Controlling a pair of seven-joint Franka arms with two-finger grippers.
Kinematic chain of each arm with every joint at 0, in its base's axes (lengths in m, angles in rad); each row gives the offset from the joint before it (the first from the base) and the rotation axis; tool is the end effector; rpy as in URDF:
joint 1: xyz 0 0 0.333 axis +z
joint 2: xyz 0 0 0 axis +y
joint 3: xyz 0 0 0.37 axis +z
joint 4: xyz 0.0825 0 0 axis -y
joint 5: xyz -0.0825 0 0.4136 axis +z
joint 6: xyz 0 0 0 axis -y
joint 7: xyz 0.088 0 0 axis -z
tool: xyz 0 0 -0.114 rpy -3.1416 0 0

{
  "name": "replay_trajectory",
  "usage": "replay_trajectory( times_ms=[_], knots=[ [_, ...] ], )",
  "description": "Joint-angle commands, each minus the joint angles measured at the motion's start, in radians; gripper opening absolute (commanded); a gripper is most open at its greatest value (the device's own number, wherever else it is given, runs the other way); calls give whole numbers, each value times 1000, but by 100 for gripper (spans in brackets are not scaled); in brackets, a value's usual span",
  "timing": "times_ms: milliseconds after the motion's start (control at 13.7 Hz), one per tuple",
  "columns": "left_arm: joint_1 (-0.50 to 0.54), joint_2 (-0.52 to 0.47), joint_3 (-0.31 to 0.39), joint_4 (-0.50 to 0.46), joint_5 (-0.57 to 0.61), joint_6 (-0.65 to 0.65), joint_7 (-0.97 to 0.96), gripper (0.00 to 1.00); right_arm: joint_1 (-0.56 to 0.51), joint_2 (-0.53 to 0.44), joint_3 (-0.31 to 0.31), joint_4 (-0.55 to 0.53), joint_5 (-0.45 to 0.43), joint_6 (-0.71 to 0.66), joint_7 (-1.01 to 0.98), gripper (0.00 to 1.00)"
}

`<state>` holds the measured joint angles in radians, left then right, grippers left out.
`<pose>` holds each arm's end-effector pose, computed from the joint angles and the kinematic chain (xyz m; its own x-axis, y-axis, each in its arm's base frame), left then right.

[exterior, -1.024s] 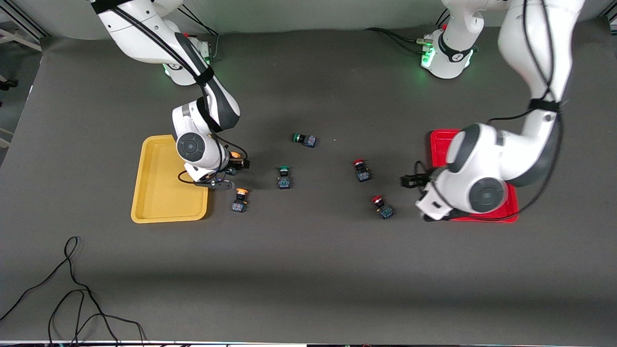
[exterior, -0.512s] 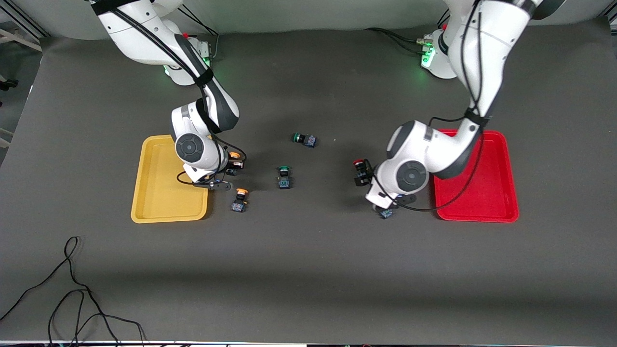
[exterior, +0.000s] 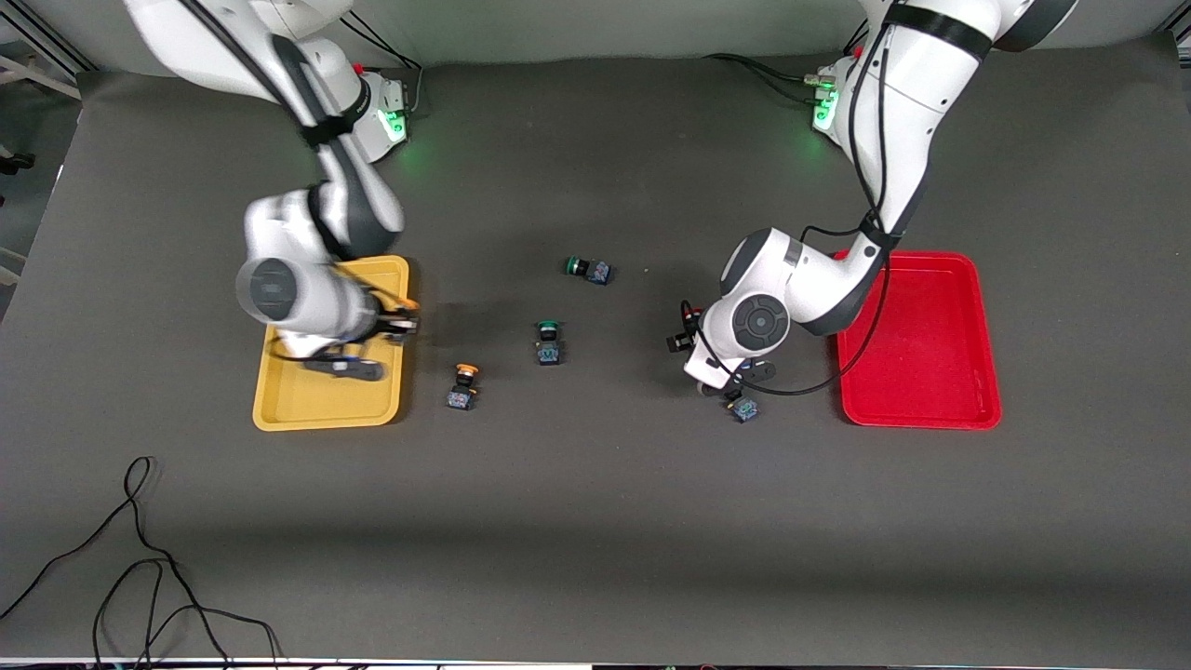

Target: Place red and yellow buttons in trays

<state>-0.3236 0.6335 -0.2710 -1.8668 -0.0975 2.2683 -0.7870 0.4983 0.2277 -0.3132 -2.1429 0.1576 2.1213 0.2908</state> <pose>0.5519 -0.3654 0.1832 0.9090 0.2787 -0.3100 0.2918 -0.9565 -0.0042 0.5574 0.1153 0.3095 0.9506 -0.2009 -0.2367 -0.2001 -0.9794 0.0274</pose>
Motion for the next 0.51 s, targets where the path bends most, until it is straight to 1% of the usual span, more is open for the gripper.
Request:
replay_trajectory(
  times_ms=[0,73,220,293,366,439],
  knots=[
    [-28,-26,13,-23,-1,11,-41,0,8,-5,-110,-99,14,67,-146,5],
    [-28,-40,15,-23,-1,2,-93,0,8,13,-113,-132,14,113,-148,5],
    [-20,-98,13,-12,-1,-51,-149,0,6,60,-115,-141,17,146,-148,8],
    [-17,-127,21,0,-1,-117,-135,0,6,74,-115,-141,26,150,-148,15],
    [12,-167,29,12,2,-192,-124,0,6,77,-115,-141,36,151,-148,67],
    [47,-210,29,12,12,-261,-79,0,6,78,-115,-140,37,147,-136,100]
  ],
)
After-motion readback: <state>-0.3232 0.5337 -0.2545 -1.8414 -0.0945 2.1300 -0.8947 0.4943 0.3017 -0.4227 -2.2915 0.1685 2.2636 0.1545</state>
